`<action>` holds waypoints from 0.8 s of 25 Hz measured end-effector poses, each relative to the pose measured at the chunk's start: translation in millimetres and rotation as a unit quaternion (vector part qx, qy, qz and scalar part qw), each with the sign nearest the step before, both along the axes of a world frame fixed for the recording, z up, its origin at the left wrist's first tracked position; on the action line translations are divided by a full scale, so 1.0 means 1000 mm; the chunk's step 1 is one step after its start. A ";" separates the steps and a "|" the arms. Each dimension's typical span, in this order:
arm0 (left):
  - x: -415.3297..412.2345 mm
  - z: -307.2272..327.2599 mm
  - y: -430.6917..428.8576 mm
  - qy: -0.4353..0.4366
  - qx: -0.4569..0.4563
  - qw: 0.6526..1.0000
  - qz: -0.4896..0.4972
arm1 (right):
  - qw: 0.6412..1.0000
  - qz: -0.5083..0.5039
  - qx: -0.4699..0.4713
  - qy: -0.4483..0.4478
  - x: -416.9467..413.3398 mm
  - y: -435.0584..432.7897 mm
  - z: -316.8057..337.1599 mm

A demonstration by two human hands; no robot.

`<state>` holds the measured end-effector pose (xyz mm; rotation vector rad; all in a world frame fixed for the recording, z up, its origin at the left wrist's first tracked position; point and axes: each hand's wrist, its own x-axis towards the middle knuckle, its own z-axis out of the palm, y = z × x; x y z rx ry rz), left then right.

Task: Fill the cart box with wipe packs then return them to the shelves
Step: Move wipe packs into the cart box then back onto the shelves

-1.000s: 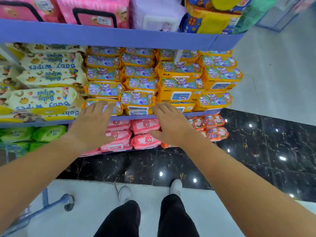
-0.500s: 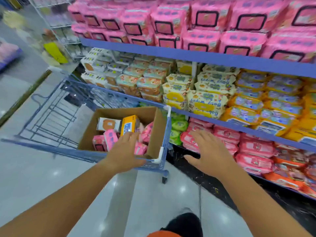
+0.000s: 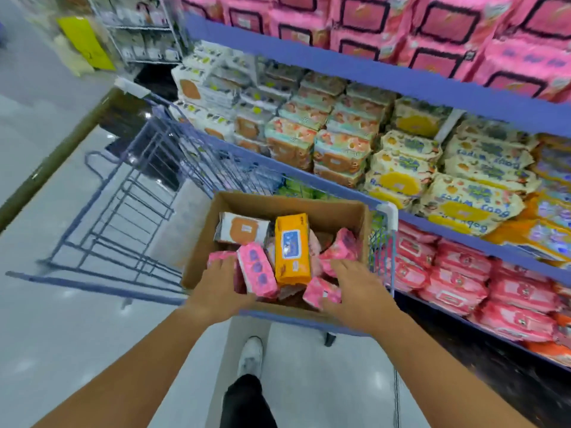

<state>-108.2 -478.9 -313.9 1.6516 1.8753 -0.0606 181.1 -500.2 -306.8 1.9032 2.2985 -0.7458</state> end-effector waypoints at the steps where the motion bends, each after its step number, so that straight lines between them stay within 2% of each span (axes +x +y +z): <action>1: -0.012 -0.028 0.024 -0.015 -0.020 0.999 0.020 | 0.999 -0.028 -0.020 0.006 -0.017 0.021 -0.017; 5: 0.002 -0.092 0.100 -0.075 -0.119 0.990 0.010 | 0.971 -0.190 -0.131 0.057 -0.051 0.091 -0.091; 8: 0.014 -0.126 0.133 -0.095 -0.165 0.975 0.111 | 0.935 -0.293 -0.183 0.082 -0.054 0.124 -0.151; 10: 0.000 -0.151 0.136 -0.119 -0.232 0.935 0.240 | 0.914 -0.337 -0.213 0.078 -0.057 0.142 -0.181; 13: -0.011 -0.168 0.110 -0.279 -0.366 0.814 0.354 | 0.876 -0.388 -0.262 0.119 -0.072 0.155 -0.199; 14: -0.010 -0.176 0.105 -0.313 -0.366 0.794 0.372 | 0.861 -0.405 -0.272 0.142 -0.075 0.158 -0.200; 17: -0.006 -0.201 0.104 -0.364 -0.326 0.777 0.398 | 0.811 -0.437 -0.311 0.233 -0.072 0.166 -0.205; 20: -0.018 -0.204 0.106 -0.406 -0.346 0.754 0.384 | 0.752 -0.463 -0.348 0.315 -0.072 0.172 -0.203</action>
